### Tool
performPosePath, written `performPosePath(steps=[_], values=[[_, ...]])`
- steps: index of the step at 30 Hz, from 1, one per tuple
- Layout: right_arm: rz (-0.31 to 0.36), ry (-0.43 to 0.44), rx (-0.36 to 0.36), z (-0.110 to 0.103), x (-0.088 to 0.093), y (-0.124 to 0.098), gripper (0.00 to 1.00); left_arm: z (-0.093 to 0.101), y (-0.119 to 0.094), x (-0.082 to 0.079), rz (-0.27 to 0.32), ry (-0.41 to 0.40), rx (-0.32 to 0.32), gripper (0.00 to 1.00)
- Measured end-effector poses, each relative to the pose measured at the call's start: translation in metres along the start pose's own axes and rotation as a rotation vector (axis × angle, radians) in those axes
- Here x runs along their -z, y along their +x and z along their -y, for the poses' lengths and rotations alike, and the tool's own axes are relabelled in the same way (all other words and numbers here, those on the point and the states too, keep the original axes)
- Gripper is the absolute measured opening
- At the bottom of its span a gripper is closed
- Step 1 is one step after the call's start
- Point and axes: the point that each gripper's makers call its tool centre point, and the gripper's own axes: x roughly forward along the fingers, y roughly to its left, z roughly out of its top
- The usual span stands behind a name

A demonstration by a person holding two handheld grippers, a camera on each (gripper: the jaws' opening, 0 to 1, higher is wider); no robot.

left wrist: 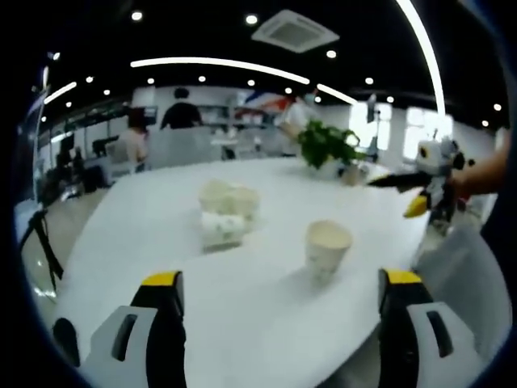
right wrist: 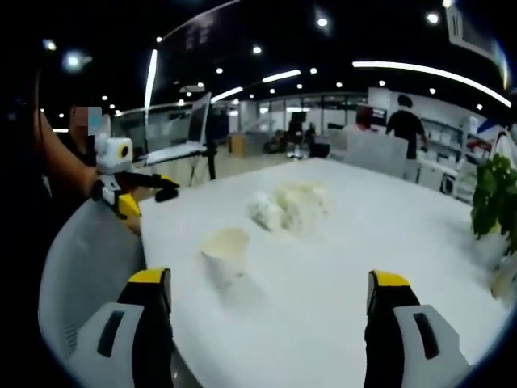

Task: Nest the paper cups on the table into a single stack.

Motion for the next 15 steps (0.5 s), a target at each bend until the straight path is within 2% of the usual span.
performPosePath(steps=[1,3,4,8,11,15], values=[[0.006,0.003,0.009,0.002,-0.003,0.000,1.00,-0.002,0.000,0.001,-0.010,-0.009,-0.002,0.98],[0.016,0.014,0.019,0.004,-0.008,-0.002,1.00,-0.012,-0.001,0.012,-0.071,-0.026,-0.014,0.98],[0.017,0.019,0.021,0.004,-0.009,-0.002,1.00,-0.018,0.000,0.013,-0.075,-0.029,-0.014,0.98],[0.014,0.012,0.021,0.001,-0.009,-0.002,1.00,-0.028,0.003,0.006,-0.061,-0.017,-0.002,0.98],[-0.010,-0.019,0.028,0.000,-0.005,-0.003,1.00,-0.037,0.011,-0.005,-0.046,0.012,0.042,0.98],[-0.012,-0.012,0.048,0.004,-0.004,-0.007,1.00,-0.056,0.026,-0.020,-0.058,0.018,0.059,0.98]])
